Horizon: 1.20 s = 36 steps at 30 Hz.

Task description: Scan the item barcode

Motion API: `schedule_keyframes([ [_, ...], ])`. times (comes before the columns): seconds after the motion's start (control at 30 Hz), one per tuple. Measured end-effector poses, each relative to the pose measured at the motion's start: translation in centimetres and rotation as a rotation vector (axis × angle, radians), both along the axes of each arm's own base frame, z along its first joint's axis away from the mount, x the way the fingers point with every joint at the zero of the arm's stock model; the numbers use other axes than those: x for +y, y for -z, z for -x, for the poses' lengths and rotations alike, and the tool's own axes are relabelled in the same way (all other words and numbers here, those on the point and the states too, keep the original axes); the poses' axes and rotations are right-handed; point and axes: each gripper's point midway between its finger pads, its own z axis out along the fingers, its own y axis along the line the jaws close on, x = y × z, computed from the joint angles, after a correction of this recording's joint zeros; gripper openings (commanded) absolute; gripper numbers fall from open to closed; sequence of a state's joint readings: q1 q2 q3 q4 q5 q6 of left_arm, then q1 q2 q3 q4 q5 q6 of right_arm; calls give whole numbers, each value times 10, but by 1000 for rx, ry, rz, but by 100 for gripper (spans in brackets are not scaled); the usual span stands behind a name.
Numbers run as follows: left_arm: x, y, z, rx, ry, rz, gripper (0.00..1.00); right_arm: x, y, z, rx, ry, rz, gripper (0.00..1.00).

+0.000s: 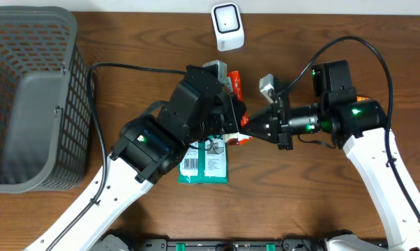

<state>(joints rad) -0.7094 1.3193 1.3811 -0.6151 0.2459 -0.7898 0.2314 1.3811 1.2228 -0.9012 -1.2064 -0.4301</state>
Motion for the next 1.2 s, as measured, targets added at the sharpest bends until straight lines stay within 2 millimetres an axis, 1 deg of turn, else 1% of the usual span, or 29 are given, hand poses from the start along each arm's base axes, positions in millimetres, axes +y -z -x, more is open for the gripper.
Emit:
schedule_keyframes([
  [0.1, 0, 0, 1, 3, 3, 1, 8, 0, 0, 1, 8, -2, -1, 1],
  [0.13, 0, 0, 1, 4, 5, 2, 17, 0, 0, 1, 9, -3, -3, 1],
  [0.2, 1, 0, 0, 6, 3, 5, 51, 0, -1, 2, 10, -4, -5, 1],
  [0.23, 2, -1, -1, 6, -4, 8, 62, 0, -1, 3, 14, -6, -8, 1],
  [0.33, 10, -2, -10, 2, -36, 15, 73, 1, -4, 4, 20, -15, -24, 1],
  [0.43, 22, -7, -20, -9, -80, 27, 76, 0, -7, 5, 24, -20, -42, 1],
  [0.53, 39, -21, -25, -51, -112, 38, 76, -1, -10, 6, 29, -24, -61, 1],
  [0.67, 72, -52, -25, -158, -161, 57, 76, 0, -14, 8, 37, -38, -88, 1],
  [0.77, 103, -66, -24, -212, -232, 39, 76, 1, -21, 13, 41, -63, -129, 1],
  [0.87, 133, -64, -25, -216, -326, -11, 76, 2, -31, 18, 41, -98, -187, 1],
  [0.93, 151, -55, -27, -195, -385, -59, 76, 2, -36, 21, 43, -113, -215, 1],
  [0.97, 156, -53, -28, -189, -400, -72, 76, 2, -38, 22, 43, -120, -226, 1],
  [1.0, 170, -47, -31, -174, -447, -107, 76, 2, -40, 23, 45, -126, -237, 1],
  [1.03, 178, -44, -33, -170, -474, -128, 76, 2, -41, 24, 45, -129, -243, 1],
  [1.1, 192, -39, -36, -164, -510, -165, 76, 2, -43, 25, 49, -135, -254, 1],
  [1.2, 207, -35, -41, -162, -546, -204, 76, 1, -44, 26, 52, -140, -262, 1],
])
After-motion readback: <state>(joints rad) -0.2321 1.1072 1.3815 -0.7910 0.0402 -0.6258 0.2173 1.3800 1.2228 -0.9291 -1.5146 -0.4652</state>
